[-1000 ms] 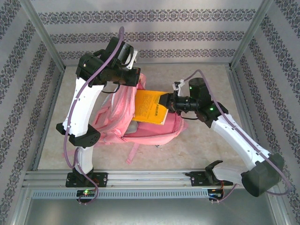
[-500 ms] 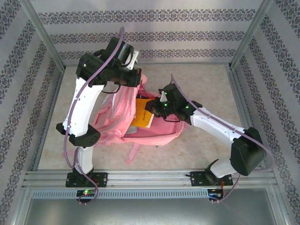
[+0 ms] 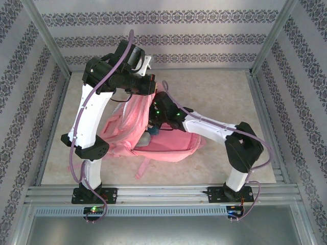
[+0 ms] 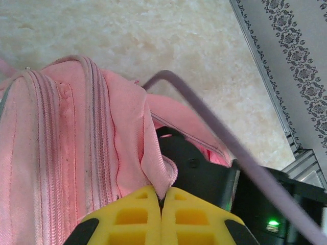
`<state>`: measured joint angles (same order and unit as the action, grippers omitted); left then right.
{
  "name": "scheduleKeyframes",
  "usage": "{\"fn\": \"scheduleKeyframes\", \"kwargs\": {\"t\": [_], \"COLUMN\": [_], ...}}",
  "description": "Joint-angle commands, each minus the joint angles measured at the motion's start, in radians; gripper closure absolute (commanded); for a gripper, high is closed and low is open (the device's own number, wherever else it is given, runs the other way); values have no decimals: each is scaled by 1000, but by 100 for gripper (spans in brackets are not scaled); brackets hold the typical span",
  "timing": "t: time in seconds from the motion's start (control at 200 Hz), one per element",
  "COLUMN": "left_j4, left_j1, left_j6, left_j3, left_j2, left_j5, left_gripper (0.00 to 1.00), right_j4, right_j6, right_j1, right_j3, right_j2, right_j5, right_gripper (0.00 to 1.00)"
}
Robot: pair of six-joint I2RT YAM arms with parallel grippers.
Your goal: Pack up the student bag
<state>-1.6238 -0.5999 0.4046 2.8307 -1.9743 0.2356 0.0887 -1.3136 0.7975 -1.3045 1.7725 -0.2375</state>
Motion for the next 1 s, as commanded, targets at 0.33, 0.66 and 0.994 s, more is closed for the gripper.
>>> {"fn": "scheduleKeyframes", "kwargs": {"t": [0.33,0.66,0.994], "left_j4": [170,116,87], "left_j1": [7,71,135], "left_j6": [38,11,15], "left_j3": [26,26,25], "left_j2": [21,26,10], "left_j5": [45,-7,-70], "left_gripper": [100,100,100], "right_j4": [-217,-249,-244], "right_j6": [-128,47,176], "right_j1": [16,-29,-90], "right_j3": [-117,-32,101], "right_j2": [232,71,-120], "right_j5": [-18,-57,-214], "right_gripper": [80,49,43]}}
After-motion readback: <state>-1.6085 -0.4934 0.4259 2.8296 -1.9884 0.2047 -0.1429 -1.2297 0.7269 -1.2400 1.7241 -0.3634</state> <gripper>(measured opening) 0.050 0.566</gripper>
